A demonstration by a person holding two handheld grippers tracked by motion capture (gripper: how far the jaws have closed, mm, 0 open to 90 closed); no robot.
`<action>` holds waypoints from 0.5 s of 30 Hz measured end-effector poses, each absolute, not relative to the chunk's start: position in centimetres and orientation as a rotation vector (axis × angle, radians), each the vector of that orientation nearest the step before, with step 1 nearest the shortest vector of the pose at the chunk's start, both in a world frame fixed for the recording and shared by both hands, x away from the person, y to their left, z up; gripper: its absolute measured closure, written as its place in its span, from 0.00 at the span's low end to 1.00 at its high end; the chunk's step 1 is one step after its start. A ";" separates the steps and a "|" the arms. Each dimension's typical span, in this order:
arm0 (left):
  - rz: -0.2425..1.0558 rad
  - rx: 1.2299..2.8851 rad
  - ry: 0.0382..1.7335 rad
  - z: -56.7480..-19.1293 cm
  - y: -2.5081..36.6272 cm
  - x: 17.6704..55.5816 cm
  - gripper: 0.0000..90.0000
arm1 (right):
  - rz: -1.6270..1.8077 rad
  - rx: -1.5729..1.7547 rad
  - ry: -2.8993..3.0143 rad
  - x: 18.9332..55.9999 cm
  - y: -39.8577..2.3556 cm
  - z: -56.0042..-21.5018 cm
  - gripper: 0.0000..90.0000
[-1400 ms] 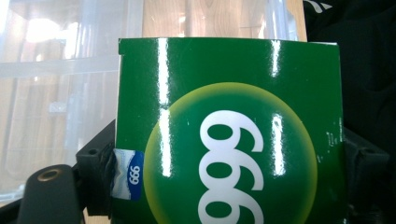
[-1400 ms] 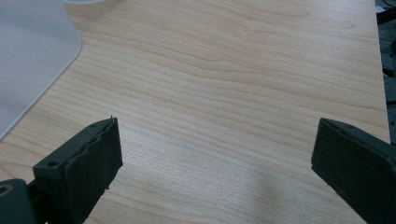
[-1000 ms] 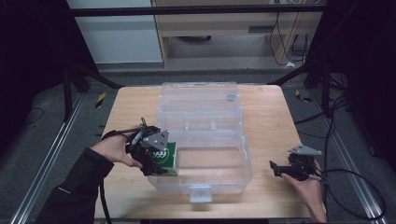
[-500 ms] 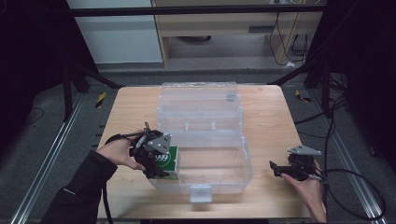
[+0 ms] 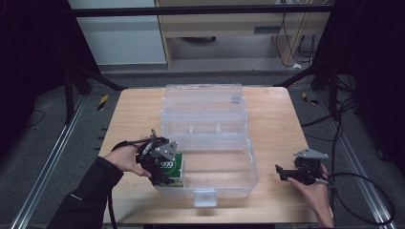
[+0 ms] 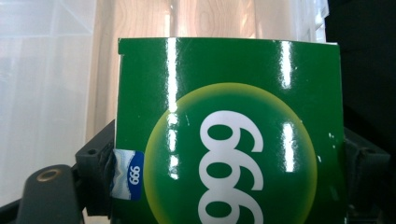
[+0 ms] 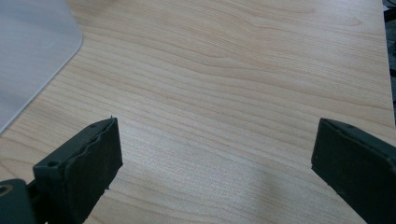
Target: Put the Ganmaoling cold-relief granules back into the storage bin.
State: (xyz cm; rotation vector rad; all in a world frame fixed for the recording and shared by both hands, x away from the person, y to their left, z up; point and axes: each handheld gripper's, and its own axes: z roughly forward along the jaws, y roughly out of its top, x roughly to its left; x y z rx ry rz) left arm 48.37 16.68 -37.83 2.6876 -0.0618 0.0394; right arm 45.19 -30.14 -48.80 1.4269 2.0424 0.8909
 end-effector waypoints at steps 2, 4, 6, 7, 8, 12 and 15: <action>0.036 2.686 -0.059 -38.0 16.7 48.4 0.16 | 0.893 1.431 2.043 45.2 -30.1 -48.8 0.02; 0.030 2.690 -0.055 -38.2 16.6 48.4 0.16 | 0.894 1.432 2.044 45.2 -30.1 -48.8 0.02; 0.029 2.699 -0.065 -38.3 16.6 48.5 0.16 | 0.890 1.425 2.044 45.2 -30.1 -48.8 0.02; 0.021 2.697 -0.051 -38.6 16.5 48.4 0.16 | 0.893 1.426 2.044 45.2 -30.1 -48.8 0.02; 0.019 2.699 -0.049 -38.7 16.5 48.4 0.16 | 0.891 1.426 2.045 45.2 -30.1 -48.8 0.02; 0.015 2.702 -0.046 -39.2 16.4 48.5 0.16 | 0.889 1.426 2.046 45.2 -30.1 -48.8 0.02; 0.018 2.710 -0.058 -39.4 16.5 48.5 0.15 | 0.892 1.430 2.046 45.2 -30.1 -48.8 0.02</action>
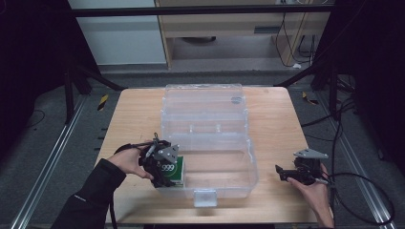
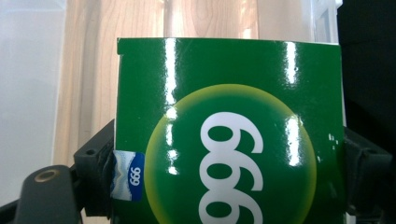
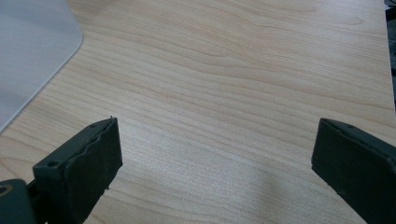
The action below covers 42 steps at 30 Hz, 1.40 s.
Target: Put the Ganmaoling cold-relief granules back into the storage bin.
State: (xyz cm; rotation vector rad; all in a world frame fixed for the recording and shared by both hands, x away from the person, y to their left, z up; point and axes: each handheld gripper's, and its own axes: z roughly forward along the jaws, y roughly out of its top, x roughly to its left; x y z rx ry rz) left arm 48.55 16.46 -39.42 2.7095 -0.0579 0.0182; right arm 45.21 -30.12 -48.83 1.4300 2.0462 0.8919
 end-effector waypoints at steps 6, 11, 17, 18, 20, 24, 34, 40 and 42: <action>0.021 2.719 -0.053 -40.0 16.3 48.6 0.15 | 0.894 1.434 2.046 45.2 -30.1 -48.8 0.02; 0.027 2.725 -0.055 -40.3 16.3 48.5 0.15 | 0.890 1.430 2.050 45.2 -30.1 -48.8 0.02; 0.016 2.725 -0.044 -40.8 16.2 48.6 0.15 | 0.893 1.432 2.050 45.2 -30.1 -48.8 0.02; 0.016 2.724 -0.043 -40.9 16.2 48.6 0.15 | 0.892 1.430 2.051 45.2 -30.1 -48.8 0.02; 0.017 2.722 -0.044 -40.9 16.2 48.6 0.15 | 0.889 1.432 2.050 45.2 -30.1 -48.8 0.02; 0.017 2.732 -0.048 -40.8 16.2 48.6 0.15 | 0.886 1.432 2.053 45.2 -30.0 -48.8 0.02; 0.023 2.730 -0.052 -40.4 16.2 48.6 0.15 | 0.890 1.431 2.053 45.2 -30.1 -48.8 0.02; 0.034 2.724 -0.051 -40.2 16.4 48.5 0.15 | 0.888 1.432 2.056 45.2 -30.1 -48.8 0.02; 0.035 2.725 -0.049 -40.2 16.3 48.5 0.15 | 0.894 1.431 2.054 45.2 -30.0 -48.8 0.02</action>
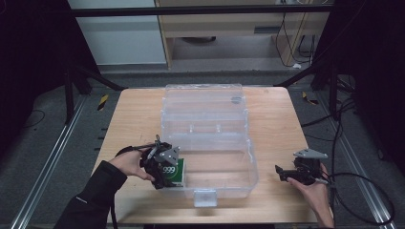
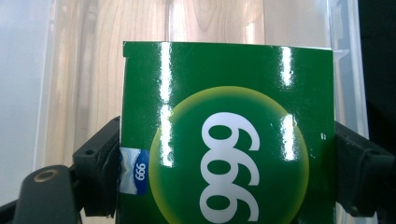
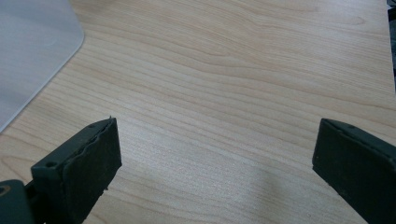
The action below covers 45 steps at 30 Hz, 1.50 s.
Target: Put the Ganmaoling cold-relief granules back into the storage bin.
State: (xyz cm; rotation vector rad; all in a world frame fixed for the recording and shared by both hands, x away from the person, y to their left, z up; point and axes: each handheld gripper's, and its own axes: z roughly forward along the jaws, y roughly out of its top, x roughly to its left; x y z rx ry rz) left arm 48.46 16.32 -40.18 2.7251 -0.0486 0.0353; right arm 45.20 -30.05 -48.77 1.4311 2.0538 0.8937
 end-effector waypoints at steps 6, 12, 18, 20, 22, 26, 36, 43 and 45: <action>0.043 2.735 -0.050 -40.3 16.2 48.4 0.15 | 0.892 1.436 2.052 45.2 -30.1 -48.8 0.01; 0.037 2.753 -0.044 -40.7 16.0 48.5 0.14 | 0.892 1.431 2.054 45.2 -30.0 -48.8 0.01; 0.041 2.743 -0.049 -40.7 16.1 48.5 0.14 | 0.891 1.437 2.051 45.2 -30.1 -48.8 0.01; 0.043 2.744 -0.050 -40.6 16.1 48.5 0.14 | 0.890 1.437 2.052 45.2 -30.1 -48.8 0.01; 0.058 2.749 -0.060 -40.5 16.1 48.3 0.14 | 0.889 1.437 2.051 45.2 -30.1 -48.8 0.01; 0.073 2.705 -0.038 -39.7 16.3 48.3 0.13 | 0.888 1.442 2.046 45.2 -30.1 -48.7 0.01; 0.137 2.659 -0.037 -36.8 17.1 47.9 0.15 | 0.888 1.434 2.046 45.2 -30.1 -48.7 0.01; 0.167 2.608 0.000 -35.5 18.4 47.4 0.18 | 0.888 1.437 2.047 45.2 -30.1 -48.7 0.01; 0.168 2.594 0.013 -35.3 18.6 47.3 0.19 | 0.888 1.437 2.047 45.2 -30.1 -48.7 0.01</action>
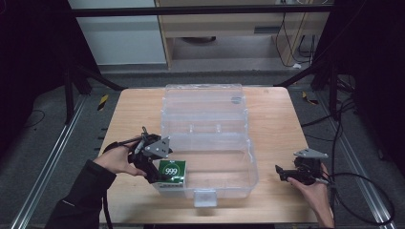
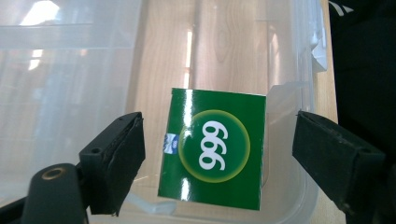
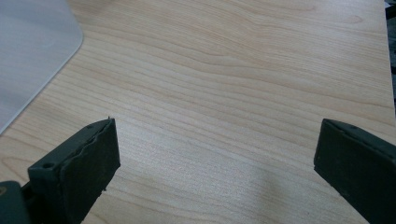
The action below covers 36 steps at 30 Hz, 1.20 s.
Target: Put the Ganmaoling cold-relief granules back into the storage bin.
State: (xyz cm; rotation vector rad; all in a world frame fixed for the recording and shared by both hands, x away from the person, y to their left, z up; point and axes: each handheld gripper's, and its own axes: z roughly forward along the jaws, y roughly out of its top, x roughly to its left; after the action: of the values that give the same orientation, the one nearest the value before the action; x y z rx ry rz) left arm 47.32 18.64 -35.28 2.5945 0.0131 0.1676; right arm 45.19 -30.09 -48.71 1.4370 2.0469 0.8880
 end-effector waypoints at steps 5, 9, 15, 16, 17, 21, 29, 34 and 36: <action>0.252 2.528 0.084 -34.2 20.4 47.0 0.21 | 0.891 1.442 2.044 45.1 -30.2 -48.7 0.01; 0.340 2.488 0.161 -33.9 22.1 46.6 0.21 | 0.891 1.452 2.041 45.1 -30.2 -48.6 0.01; 0.366 2.395 0.341 -34.9 25.4 46.5 0.20 | 0.890 1.451 2.035 45.0 -30.3 -48.7 0.02; 0.366 2.395 0.341 -34.9 25.4 46.5 0.20 | 0.890 1.451 2.035 45.0 -30.3 -48.7 0.02; 0.370 2.379 0.387 -35.4 26.2 46.5 0.20 | 0.890 1.458 2.034 45.0 -30.3 -48.7 0.02; 0.406 2.362 0.458 -36.1 27.4 46.6 0.21 | 0.889 1.457 2.034 45.0 -30.3 -48.7 0.02; 0.440 2.285 0.648 -38.2 29.3 47.0 0.21 | 0.885 1.462 2.029 44.9 -30.3 -48.7 0.02; 0.435 2.259 0.715 -39.7 29.9 47.4 0.21 | 0.886 1.462 2.023 45.0 -30.4 -48.8 0.02; 0.451 2.238 0.771 -40.4 30.3 47.7 0.21 | 0.885 1.466 2.018 44.9 -30.4 -48.8 0.01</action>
State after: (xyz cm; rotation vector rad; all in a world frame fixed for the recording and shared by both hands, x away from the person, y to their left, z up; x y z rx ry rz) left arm 47.72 30.31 -40.38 2.2381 0.7706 0.4513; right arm 44.92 -30.44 -48.78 1.4664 2.0181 0.8846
